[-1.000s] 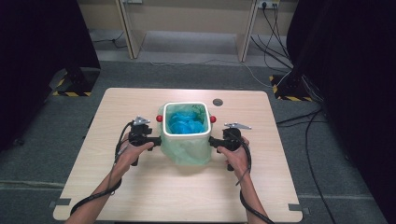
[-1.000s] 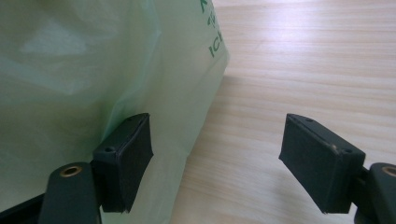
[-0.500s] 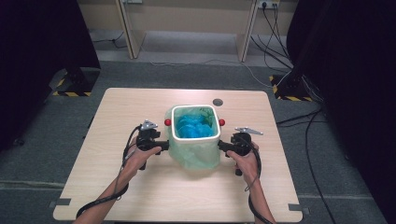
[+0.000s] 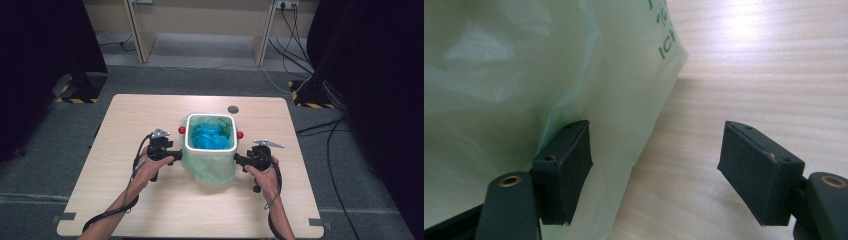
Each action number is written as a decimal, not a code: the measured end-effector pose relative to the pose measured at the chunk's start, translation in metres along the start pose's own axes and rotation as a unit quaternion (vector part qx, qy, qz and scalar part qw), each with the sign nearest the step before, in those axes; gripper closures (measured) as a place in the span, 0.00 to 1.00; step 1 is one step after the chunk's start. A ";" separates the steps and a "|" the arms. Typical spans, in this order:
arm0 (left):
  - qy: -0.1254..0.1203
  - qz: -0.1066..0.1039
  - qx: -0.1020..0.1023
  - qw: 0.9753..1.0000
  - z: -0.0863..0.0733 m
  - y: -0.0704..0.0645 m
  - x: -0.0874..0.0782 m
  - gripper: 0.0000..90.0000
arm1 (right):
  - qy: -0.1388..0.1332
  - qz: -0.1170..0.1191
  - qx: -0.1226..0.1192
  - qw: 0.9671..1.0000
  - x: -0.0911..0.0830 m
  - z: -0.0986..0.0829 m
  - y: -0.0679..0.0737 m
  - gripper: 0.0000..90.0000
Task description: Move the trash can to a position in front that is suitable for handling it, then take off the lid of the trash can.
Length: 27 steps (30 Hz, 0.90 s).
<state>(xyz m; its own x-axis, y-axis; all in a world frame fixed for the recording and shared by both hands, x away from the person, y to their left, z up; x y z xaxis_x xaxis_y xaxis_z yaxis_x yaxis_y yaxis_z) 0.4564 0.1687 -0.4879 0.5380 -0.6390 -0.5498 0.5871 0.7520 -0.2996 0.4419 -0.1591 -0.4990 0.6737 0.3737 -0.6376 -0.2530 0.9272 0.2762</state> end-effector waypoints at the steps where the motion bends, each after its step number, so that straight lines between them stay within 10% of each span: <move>1: 0.001 0.000 0.001 1.000 0.000 0.000 0.000 0.27 | 0.000 0.000 -0.005 1.000 -0.001 -0.001 0.000 0.32; 17: -0.008 -0.013 -0.010 1.000 -0.007 -0.008 -0.008 0.21 | -0.003 -0.013 -0.002 1.000 -0.007 -0.008 -0.007 0.20; 27: -0.014 -0.006 0.020 1.000 -0.025 -0.009 -0.035 0.19 | -0.012 -0.024 0.015 1.000 -0.021 -0.010 -0.019 0.19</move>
<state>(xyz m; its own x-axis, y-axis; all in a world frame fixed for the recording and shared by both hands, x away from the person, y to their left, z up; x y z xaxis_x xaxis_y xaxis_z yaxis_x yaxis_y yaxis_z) 0.4177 0.1884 -0.4858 0.5469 -0.6530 -0.5239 0.6170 0.7374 -0.2749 0.4257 -0.1837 -0.4980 0.7011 0.3271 -0.6336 -0.1987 0.9430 0.2669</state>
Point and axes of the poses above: each handheld gripper's, and its own axes: x roughly forward along the jaws, z roughly out of its top, y roughly to its left, the point moved 2 cm from there along x, roughly forward along the jaws, and after that the axes turned 7 degrees about -z, right-handed, at the moved point
